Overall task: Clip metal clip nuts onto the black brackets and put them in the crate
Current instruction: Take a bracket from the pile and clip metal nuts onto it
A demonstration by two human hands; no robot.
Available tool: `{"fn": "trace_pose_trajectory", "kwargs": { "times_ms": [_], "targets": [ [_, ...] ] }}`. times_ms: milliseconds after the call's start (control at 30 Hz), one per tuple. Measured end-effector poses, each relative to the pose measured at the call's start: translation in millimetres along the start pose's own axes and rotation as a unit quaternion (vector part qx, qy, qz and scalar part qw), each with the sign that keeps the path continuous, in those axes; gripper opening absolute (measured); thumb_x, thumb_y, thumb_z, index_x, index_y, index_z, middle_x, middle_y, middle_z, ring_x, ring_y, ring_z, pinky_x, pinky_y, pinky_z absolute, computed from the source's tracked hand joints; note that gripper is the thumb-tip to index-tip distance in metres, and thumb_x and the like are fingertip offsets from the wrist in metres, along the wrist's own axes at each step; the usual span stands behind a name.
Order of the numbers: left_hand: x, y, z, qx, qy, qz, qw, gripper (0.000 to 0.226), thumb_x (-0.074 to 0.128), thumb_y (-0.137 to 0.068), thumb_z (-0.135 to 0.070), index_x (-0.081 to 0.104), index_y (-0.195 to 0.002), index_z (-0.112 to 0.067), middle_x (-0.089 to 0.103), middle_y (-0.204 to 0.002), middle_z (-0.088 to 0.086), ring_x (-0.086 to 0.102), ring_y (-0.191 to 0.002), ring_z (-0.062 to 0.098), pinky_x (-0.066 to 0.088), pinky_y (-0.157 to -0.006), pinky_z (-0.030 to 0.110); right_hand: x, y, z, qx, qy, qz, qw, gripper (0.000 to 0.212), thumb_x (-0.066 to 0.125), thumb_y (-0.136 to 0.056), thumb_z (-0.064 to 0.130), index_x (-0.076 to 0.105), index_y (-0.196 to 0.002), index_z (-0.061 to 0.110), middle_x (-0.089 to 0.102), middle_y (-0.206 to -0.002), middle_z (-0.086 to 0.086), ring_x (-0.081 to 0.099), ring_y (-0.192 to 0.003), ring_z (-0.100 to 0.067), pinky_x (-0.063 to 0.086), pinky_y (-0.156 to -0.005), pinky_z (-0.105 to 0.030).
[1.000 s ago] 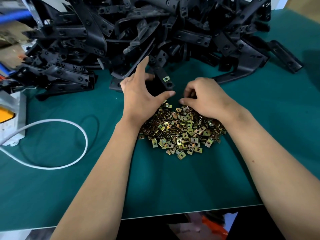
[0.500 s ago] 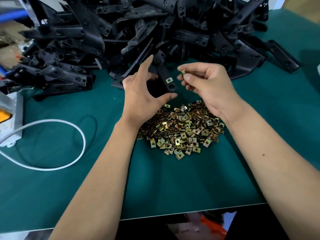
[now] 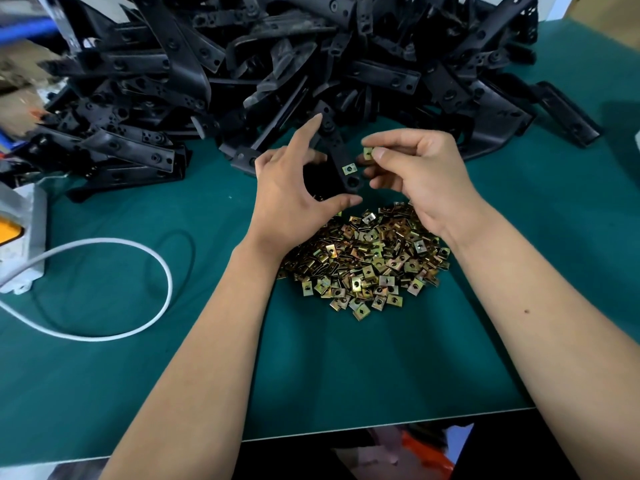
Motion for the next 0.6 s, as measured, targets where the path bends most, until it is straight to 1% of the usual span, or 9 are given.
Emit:
{"fn": "trace_pose_trajectory", "kwargs": {
  "times_ms": [67, 133, 300, 400, 433, 533, 600],
  "targets": [
    [0.5, 0.0, -0.1, 0.0, -0.002, 0.002, 1.0, 0.11, 0.086, -0.067, -0.061, 0.036, -0.157, -0.021, 0.07, -0.111, -0.013, 0.052, -0.117, 0.0, 0.023, -0.111, 0.031, 0.3, -0.4, -1.7, 0.012, -0.015, 0.002, 1.0, 0.02, 0.059, -0.099, -0.005, 0.076, -0.108, 0.002, 0.076, -0.106, -0.022, 0.074, -0.082, -0.02, 0.058, -0.07, -0.024],
    [0.4, -0.1, 0.2, -0.001, -0.001, 0.001, 1.0, 0.109, 0.086, -0.067, -0.061, 0.036, -0.157, -0.022, 0.07, -0.111, -0.013, 0.048, -0.115, -0.004, 0.023, -0.111, 0.03, 1.1, -0.7, -3.4, 0.022, -0.025, 0.007, 0.999, 0.021, 0.059, -0.099, -0.007, 0.075, -0.109, 0.0, 0.074, -0.108, -0.023, 0.075, -0.084, -0.02, 0.059, -0.073, -0.024],
    [0.3, -0.5, 2.3, -0.004, 0.0, -0.004, 1.0, 0.11, 0.085, -0.067, -0.061, 0.036, -0.157, -0.022, 0.069, -0.111, -0.014, 0.043, -0.113, -0.007, 0.024, -0.111, 0.031, 2.5, -0.9, -5.8, 0.037, -0.049, 0.022, 0.998, 0.022, 0.062, -0.095, -0.01, 0.074, -0.112, -0.004, 0.074, -0.102, -0.018, 0.076, -0.088, -0.02, 0.059, -0.079, -0.025],
    [0.9, -1.0, 2.6, 0.0, 0.002, -0.002, 1.0, 0.11, 0.086, -0.066, -0.061, 0.037, -0.157, -0.021, 0.07, -0.111, -0.013, 0.049, -0.116, -0.002, 0.025, -0.112, 0.032, 3.0, -0.2, -5.1, 0.025, -0.039, 0.023, 0.999, 0.023, 0.069, -0.091, -0.01, 0.074, -0.111, -0.002, 0.076, -0.1, -0.017, 0.076, -0.088, -0.021, 0.06, -0.08, -0.026],
    [1.1, -0.9, 2.4, 0.002, 0.002, -0.001, 1.0, 0.11, 0.086, -0.066, -0.061, 0.037, -0.157, -0.021, 0.07, -0.111, -0.013, 0.049, -0.115, -0.003, 0.025, -0.113, 0.032, 2.5, -0.1, -4.7, 0.021, -0.036, 0.019, 0.999, 0.022, 0.071, -0.09, -0.008, 0.075, -0.11, -0.001, 0.076, -0.097, -0.016, 0.076, -0.086, -0.021, 0.06, -0.078, -0.026],
    [0.7, -1.1, 1.5, 0.007, 0.001, -0.002, 1.0, 0.11, 0.086, -0.067, -0.06, 0.037, -0.157, -0.021, 0.07, -0.111, -0.011, 0.041, -0.109, -0.015, 0.024, -0.111, 0.029, -1.1, -0.9, -4.2, 0.013, -0.013, -0.001, 1.0, 0.02, 0.072, -0.092, -0.003, 0.077, -0.108, 0.007, 0.074, -0.088, -0.012, 0.075, -0.077, -0.02, 0.06, -0.07, -0.026],
    [0.4, -0.5, 0.9, 0.009, 0.003, -0.003, 1.0, 0.11, 0.087, -0.067, -0.059, 0.037, -0.157, -0.021, 0.07, -0.112, -0.011, 0.037, -0.11, -0.025, 0.023, -0.11, 0.027, -1.4, -1.1, -4.5, 0.009, -0.007, -0.008, 1.0, 0.016, 0.072, -0.092, -0.001, 0.078, -0.105, 0.008, 0.073, -0.085, -0.009, 0.074, -0.072, -0.018, 0.059, -0.066, -0.025]
  ]
}}
Point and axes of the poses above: each hand's wrist, its own y-axis away from the middle knuckle, its own x-axis out of the palm, z = x × y, the point moved 8 cm from there along -y, towards the middle knuckle
